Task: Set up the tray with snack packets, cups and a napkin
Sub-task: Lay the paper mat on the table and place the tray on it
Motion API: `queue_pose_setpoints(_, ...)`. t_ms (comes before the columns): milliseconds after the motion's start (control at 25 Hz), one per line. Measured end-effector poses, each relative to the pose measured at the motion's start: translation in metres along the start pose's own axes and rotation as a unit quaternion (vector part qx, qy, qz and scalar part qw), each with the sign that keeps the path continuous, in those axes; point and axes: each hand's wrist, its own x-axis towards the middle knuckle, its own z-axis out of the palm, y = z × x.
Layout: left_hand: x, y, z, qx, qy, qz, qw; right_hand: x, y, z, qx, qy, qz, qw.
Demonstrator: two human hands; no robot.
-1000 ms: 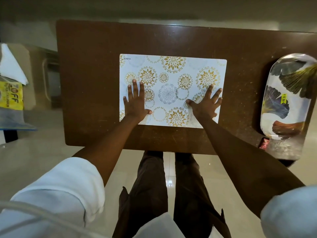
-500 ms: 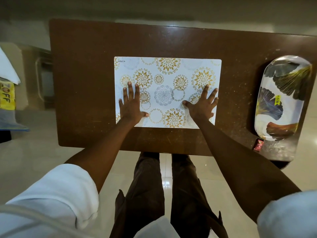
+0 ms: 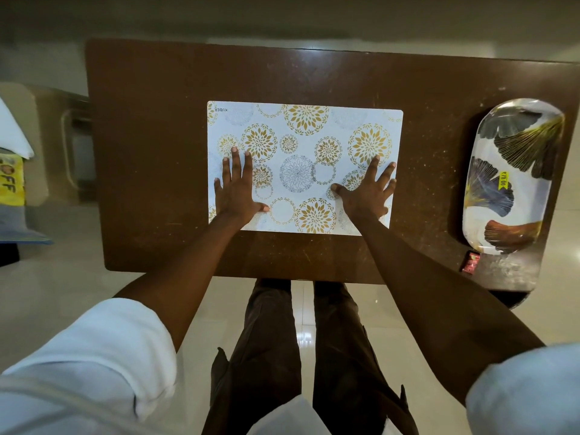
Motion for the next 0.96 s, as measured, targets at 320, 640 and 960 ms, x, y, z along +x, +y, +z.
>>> queue_pose_setpoints(320,-0.002,-0.003,-0.004,0.000,-0.002,-0.020,1.000,0.001,-0.006,0.006,0.009,-0.003,-0.007,1.000)
queue_pose_setpoints(640,0.031,0.086,-0.066,-0.012,0.041,0.040,0.998,0.004,0.035,-0.043,0.095,0.086,0.030,0.991)
queue_pose_setpoints(960,0.070,0.345,-0.117,-0.086,0.063,0.256,0.961,0.018,0.155,-0.140,0.249,0.219,0.201,0.922)
